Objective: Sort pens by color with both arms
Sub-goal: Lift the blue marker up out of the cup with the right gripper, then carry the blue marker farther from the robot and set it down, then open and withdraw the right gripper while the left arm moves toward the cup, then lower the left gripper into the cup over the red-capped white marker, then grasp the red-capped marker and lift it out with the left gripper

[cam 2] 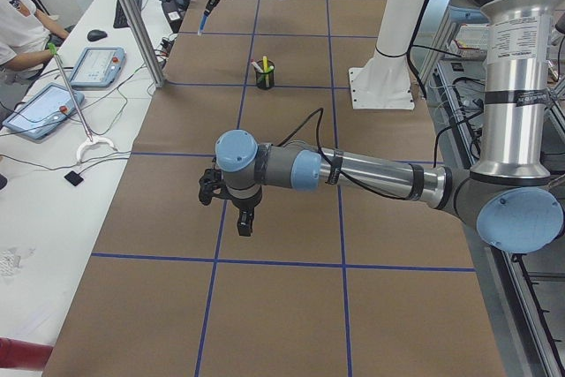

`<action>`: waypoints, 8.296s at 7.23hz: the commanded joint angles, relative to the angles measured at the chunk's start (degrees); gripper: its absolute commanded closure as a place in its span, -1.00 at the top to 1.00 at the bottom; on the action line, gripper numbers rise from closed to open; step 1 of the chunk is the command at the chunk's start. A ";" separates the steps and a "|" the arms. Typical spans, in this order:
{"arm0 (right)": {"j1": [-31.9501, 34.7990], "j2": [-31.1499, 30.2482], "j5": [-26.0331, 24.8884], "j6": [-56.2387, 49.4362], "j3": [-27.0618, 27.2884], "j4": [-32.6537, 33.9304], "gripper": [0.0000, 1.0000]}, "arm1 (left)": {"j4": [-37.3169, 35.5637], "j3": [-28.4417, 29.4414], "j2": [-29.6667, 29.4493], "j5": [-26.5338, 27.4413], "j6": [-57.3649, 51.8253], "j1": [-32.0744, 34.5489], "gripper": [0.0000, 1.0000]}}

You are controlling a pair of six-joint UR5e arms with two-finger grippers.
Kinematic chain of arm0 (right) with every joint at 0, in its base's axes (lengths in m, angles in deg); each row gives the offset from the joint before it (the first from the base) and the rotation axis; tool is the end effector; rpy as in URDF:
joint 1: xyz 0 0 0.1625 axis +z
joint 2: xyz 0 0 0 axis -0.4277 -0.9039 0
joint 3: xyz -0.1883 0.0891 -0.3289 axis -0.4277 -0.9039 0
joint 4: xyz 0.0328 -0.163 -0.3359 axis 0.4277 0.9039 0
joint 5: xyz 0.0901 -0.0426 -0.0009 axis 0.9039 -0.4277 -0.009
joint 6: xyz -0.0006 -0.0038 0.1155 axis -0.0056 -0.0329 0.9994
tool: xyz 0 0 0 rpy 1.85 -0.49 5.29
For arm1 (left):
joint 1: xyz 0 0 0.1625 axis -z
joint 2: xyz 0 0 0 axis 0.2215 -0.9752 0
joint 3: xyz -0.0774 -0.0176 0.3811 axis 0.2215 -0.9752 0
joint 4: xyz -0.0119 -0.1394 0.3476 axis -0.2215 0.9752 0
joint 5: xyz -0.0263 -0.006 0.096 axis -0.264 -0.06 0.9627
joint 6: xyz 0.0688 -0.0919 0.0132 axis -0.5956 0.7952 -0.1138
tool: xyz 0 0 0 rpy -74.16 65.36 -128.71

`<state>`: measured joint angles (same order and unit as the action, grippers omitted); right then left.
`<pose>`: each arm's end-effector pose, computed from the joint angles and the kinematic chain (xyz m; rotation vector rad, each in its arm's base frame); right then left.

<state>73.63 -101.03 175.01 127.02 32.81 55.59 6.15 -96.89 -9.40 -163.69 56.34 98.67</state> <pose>-0.3677 -0.6227 0.1957 0.6085 -0.7702 0.4432 -0.0147 -0.4397 0.5585 0.0463 0.8572 0.0444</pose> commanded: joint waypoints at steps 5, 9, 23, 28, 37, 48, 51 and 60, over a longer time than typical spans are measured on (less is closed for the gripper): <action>-10.94 -6.97 -20.92 -0.15 -11.69 -25.01 -1.00 | 0.04 -0.09 -0.08 -0.03 0.01 0.00 0.99; -12.80 -10.32 -21.90 -0.24 -11.68 -31.98 -1.00 | 0.04 -0.36 -0.17 -0.03 0.10 0.00 0.99; -15.18 -10.38 -18.52 -0.67 -4.00 -26.00 1.00 | 5.80 -5.87 -1.14 -0.29 18.28 -6.54 0.99; 1.14 -28.81 17.23 4.69 14.73 -25.73 0.99 | 16.30 -11.60 -17.27 6.15 61.04 -28.94 0.99; 20.25 -40.74 48.06 -5.95 12.33 -26.00 0.99 | -1.99 23.34 -59.74 14.30 71.22 -42.53 0.91; 16.91 -40.02 44.11 -5.77 10.03 -26.61 0.99 | -1.90 42.18 -70.49 11.92 65.23 -45.44 0.36; 16.55 -40.02 44.11 -5.77 10.03 -26.61 0.99 | -1.81 42.18 -70.40 12.89 65.31 -45.53 0.04; 16.03 -39.94 42.09 -5.86 10.02 -26.70 0.99 | -1.56 9.69 -59.78 24.84 71.90 -37.62 -1.00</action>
<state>89.73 -141.04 217.12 121.16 42.70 28.89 3.53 -81.04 -71.79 -146.52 127.37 60.28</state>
